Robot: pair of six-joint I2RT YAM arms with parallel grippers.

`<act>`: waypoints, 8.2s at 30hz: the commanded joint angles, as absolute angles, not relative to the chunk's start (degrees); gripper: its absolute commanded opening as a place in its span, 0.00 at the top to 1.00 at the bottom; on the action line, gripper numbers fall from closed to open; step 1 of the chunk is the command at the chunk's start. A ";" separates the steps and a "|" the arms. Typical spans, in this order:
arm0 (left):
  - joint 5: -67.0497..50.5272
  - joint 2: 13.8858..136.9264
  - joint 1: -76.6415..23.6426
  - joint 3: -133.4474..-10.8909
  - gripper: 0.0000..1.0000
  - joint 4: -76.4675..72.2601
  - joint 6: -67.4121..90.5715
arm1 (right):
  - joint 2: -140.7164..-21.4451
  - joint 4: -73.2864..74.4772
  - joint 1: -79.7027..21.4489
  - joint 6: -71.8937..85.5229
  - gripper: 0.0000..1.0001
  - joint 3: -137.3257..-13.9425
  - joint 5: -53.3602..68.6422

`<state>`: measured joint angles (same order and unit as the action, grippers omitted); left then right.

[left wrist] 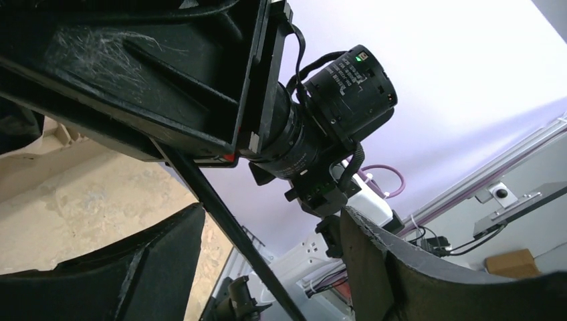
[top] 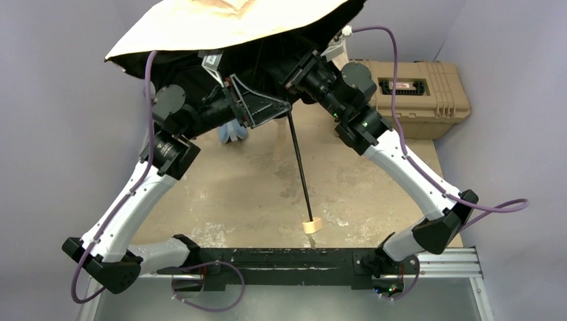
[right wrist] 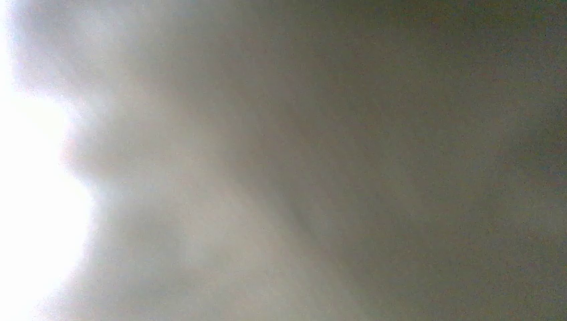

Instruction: Open the umbrella

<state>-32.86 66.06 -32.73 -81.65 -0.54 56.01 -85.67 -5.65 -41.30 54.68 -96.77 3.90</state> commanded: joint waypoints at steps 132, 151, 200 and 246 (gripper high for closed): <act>-19.48 70.77 -30.35 -108.64 0.00 44.28 29.42 | -98.75 -33.97 -39.26 62.12 1.00 -110.54 -1.53; -11.86 73.72 -30.30 -104.23 0.69 28.69 34.79 | -92.79 -35.58 -43.52 70.95 1.00 -102.63 3.05; -27.17 64.34 -32.49 -86.73 1.00 24.14 42.86 | -105.01 -39.19 -40.71 80.96 0.82 -117.04 -2.16; -13.63 72.43 -44.13 -94.20 0.00 33.12 37.81 | -99.45 -47.61 -33.99 70.78 1.00 -112.99 6.79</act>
<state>-12.34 74.65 -44.40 -89.65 31.59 39.22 -103.35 -41.98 -32.38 73.34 -113.86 4.10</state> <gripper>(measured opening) 0.989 0.124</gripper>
